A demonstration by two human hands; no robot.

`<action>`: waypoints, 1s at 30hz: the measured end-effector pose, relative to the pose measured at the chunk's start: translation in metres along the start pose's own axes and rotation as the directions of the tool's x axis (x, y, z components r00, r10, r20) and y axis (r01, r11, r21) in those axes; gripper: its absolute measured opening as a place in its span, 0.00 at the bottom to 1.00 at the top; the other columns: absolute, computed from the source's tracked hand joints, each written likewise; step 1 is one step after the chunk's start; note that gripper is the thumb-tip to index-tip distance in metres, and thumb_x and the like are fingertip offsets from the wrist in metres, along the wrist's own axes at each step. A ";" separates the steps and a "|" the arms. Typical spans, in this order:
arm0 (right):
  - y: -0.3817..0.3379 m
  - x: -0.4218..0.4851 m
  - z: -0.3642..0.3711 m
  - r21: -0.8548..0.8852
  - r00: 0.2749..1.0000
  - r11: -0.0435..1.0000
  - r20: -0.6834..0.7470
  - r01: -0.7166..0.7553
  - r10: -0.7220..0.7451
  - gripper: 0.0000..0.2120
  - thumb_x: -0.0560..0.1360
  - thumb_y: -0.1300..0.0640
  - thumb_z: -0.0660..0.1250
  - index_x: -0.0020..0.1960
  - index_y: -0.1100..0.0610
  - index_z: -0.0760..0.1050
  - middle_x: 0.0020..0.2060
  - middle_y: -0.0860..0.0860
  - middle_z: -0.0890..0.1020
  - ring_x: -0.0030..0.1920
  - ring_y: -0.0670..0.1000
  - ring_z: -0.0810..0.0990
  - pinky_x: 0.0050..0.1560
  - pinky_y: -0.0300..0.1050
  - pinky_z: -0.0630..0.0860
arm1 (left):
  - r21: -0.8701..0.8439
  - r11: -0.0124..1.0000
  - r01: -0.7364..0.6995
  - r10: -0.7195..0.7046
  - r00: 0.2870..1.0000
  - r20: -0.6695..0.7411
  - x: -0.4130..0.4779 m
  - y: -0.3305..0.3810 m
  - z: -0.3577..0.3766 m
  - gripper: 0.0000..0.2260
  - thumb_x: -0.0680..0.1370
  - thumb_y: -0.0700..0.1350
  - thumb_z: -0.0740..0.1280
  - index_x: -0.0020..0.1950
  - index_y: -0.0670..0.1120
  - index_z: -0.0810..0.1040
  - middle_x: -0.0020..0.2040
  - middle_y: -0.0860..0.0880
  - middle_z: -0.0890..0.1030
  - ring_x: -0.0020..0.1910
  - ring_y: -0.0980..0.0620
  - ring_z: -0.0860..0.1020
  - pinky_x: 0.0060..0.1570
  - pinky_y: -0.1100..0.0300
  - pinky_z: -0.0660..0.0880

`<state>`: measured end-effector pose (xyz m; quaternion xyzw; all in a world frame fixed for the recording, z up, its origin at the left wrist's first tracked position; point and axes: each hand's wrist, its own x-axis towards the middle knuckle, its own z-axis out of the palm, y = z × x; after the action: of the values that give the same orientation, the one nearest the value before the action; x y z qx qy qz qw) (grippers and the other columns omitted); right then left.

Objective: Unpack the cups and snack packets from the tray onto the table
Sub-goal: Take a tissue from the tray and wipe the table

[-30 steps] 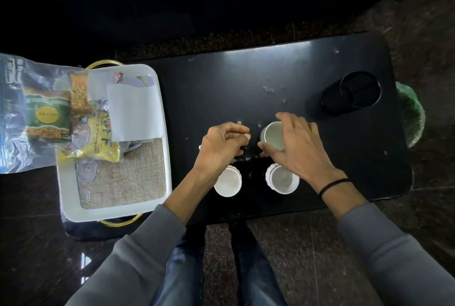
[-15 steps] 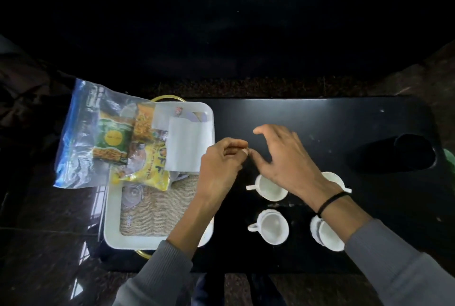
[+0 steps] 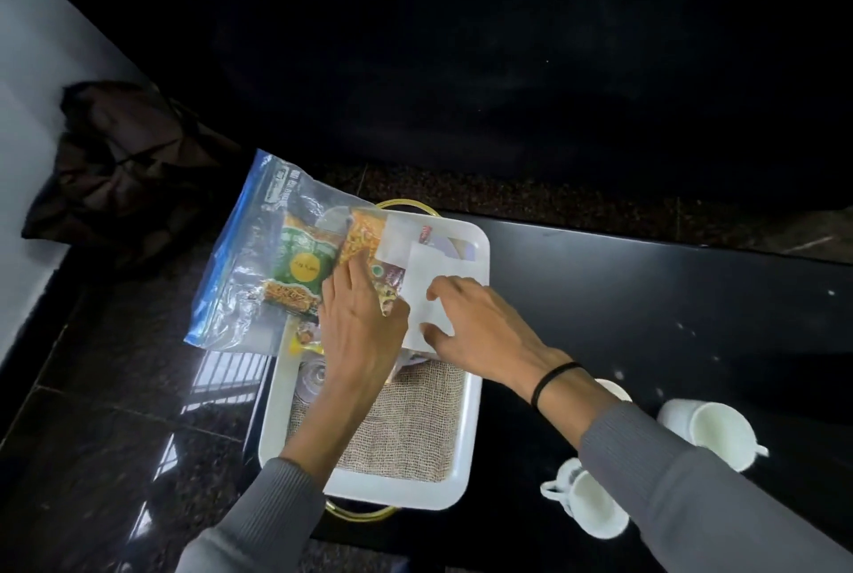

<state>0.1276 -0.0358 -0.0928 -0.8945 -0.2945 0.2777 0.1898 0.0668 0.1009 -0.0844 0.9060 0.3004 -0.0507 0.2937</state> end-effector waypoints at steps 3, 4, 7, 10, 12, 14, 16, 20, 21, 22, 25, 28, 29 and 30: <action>-0.002 0.012 0.009 -0.027 1.000 1.000 0.030 0.009 -0.009 0.19 0.80 0.47 0.66 0.66 0.57 0.74 0.64 0.52 0.79 0.64 0.56 0.76 0.56 0.48 0.72 | -0.018 0.999 0.046 -0.045 0.997 0.055 0.008 -0.010 0.001 0.35 0.76 0.42 0.72 0.80 0.43 0.59 0.69 0.43 0.72 0.70 0.43 0.68 0.69 0.49 0.66; -0.002 0.015 0.012 -0.026 0.999 1.000 0.035 0.009 -0.008 0.19 0.80 0.47 0.66 0.66 0.57 0.74 0.64 0.52 0.79 0.64 0.55 0.76 0.55 0.47 0.71 | -0.027 0.998 0.060 -0.058 0.996 0.073 0.010 -0.014 0.001 0.36 0.76 0.42 0.73 0.80 0.43 0.59 0.70 0.44 0.71 0.70 0.44 0.68 0.69 0.49 0.66; -0.002 0.022 0.019 -0.031 0.999 1.000 0.050 0.002 0.000 0.18 0.79 0.47 0.66 0.64 0.57 0.75 0.63 0.50 0.78 0.63 0.55 0.76 0.52 0.45 0.67 | -0.051 0.995 0.085 -0.077 0.987 0.139 0.020 -0.024 0.006 0.33 0.77 0.44 0.72 0.78 0.43 0.62 0.68 0.46 0.73 0.69 0.45 0.69 0.67 0.50 0.68; 0.001 0.025 0.023 -0.013 0.998 1.000 0.065 -0.008 0.009 0.16 0.79 0.47 0.67 0.62 0.55 0.75 0.63 0.48 0.77 0.62 0.53 0.75 0.52 0.46 0.70 | -0.035 0.998 0.057 -0.049 0.979 0.198 0.028 -0.029 0.013 0.25 0.78 0.49 0.73 0.72 0.44 0.70 0.63 0.48 0.78 0.65 0.46 0.73 0.63 0.51 0.72; 0.002 0.025 0.024 0.020 0.998 0.999 0.067 -0.025 0.024 0.15 0.79 0.49 0.66 0.62 0.54 0.75 0.65 0.46 0.76 0.64 0.53 0.76 0.56 0.48 0.76 | -0.016 1.000 0.016 -0.012 0.981 0.194 0.032 -0.031 0.018 0.22 0.77 0.51 0.74 0.68 0.45 0.74 0.60 0.49 0.81 0.62 0.47 0.75 0.62 0.50 0.73; 0.004 0.025 0.024 0.039 0.998 0.998 0.054 -0.046 0.044 0.14 0.79 0.51 0.66 0.63 0.53 0.74 0.67 0.46 0.75 0.64 0.53 0.76 0.57 0.51 0.78 | -0.013 1.000 -0.001 0.003 0.984 0.177 0.036 -0.031 0.022 0.20 0.76 0.52 0.75 0.65 0.47 0.77 0.56 0.51 0.83 0.60 0.48 0.76 0.59 0.49 0.75; 0.005 0.025 0.024 0.062 0.998 0.996 0.027 -0.064 0.062 0.13 0.79 0.54 0.65 0.64 0.52 0.73 0.66 0.45 0.76 0.59 0.52 0.78 0.53 0.50 0.79 | 0.041 0.999 -0.006 -0.001 0.987 0.159 0.040 -0.030 0.025 0.19 0.76 0.55 0.74 0.63 0.49 0.76 0.54 0.53 0.84 0.60 0.48 0.76 0.57 0.50 0.75; 0.003 0.027 0.022 0.064 0.996 0.995 -0.016 -0.082 0.084 0.14 0.80 0.53 0.64 0.65 0.52 0.72 0.64 0.46 0.77 0.57 0.52 0.81 0.51 0.51 0.81 | 0.324 0.945 -0.039 -0.006 0.991 0.137 0.045 -0.024 0.035 0.24 0.76 0.65 0.68 0.63 0.50 0.75 0.57 0.51 0.84 0.67 0.47 0.73 0.61 0.50 0.69; 0.002 0.027 0.021 0.056 0.996 0.995 -0.019 -0.086 0.087 0.14 0.80 0.53 0.65 0.65 0.52 0.71 0.63 0.47 0.78 0.58 0.53 0.81 0.52 0.53 0.82 | 0.366 0.930 -0.044 -0.008 0.990 0.139 0.047 -0.023 0.038 0.25 0.75 0.67 0.67 0.63 0.50 0.75 0.57 0.51 0.84 0.68 0.47 0.72 0.62 0.50 0.68; 0.002 0.028 0.021 0.049 0.996 0.995 -0.020 -0.089 0.091 0.14 0.81 0.53 0.65 0.65 0.52 0.71 0.64 0.47 0.78 0.59 0.53 0.81 0.53 0.54 0.82 | 0.389 0.920 -0.044 -0.014 0.989 0.145 0.048 -0.022 0.041 0.26 0.75 0.68 0.66 0.62 0.50 0.76 0.57 0.50 0.84 0.69 0.47 0.71 0.62 0.49 0.68; 0.004 0.029 0.018 0.033 0.994 0.994 -0.025 -0.106 0.107 0.14 0.82 0.51 0.63 0.66 0.52 0.71 0.65 0.47 0.77 0.60 0.52 0.81 0.54 0.54 0.82 | 0.400 0.915 -0.053 -0.011 0.988 0.157 0.051 -0.022 0.047 0.24 0.75 0.68 0.65 0.58 0.50 0.79 0.58 0.51 0.83 0.68 0.46 0.69 0.60 0.49 0.67; 0.005 0.029 0.014 0.035 0.992 0.992 -0.045 -0.118 0.120 0.14 0.82 0.50 0.63 0.67 0.51 0.71 0.65 0.47 0.78 0.60 0.52 0.81 0.54 0.54 0.82 | 0.310 0.947 -0.083 0.043 0.990 0.134 0.051 -0.025 0.047 0.17 0.77 0.64 0.67 0.49 0.51 0.79 0.54 0.51 0.83 0.64 0.47 0.71 0.55 0.52 0.67; 0.006 0.029 0.012 0.038 0.991 0.992 -0.051 -0.120 0.122 0.15 0.82 0.50 0.62 0.67 0.51 0.71 0.66 0.47 0.78 0.60 0.52 0.81 0.54 0.54 0.82 | 0.254 0.962 -0.101 0.073 0.990 0.117 0.050 -0.025 0.045 0.14 0.77 0.63 0.68 0.46 0.52 0.77 0.52 0.52 0.82 0.61 0.48 0.72 0.51 0.53 0.67; 0.007 0.029 0.010 0.042 0.990 0.992 -0.062 -0.122 0.124 0.15 0.82 0.49 0.63 0.67 0.51 0.71 0.66 0.48 0.78 0.60 0.53 0.81 0.55 0.54 0.82 | 0.184 0.975 -0.125 0.109 0.989 0.097 0.049 -0.025 0.042 0.13 0.77 0.61 0.70 0.43 0.52 0.75 0.48 0.53 0.81 0.57 0.48 0.75 0.46 0.55 0.67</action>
<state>0.1436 -0.0210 -0.1151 -0.9157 -0.2273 0.2653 0.1986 0.0959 0.1189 -0.1445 0.9430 0.2273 -0.1011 0.2212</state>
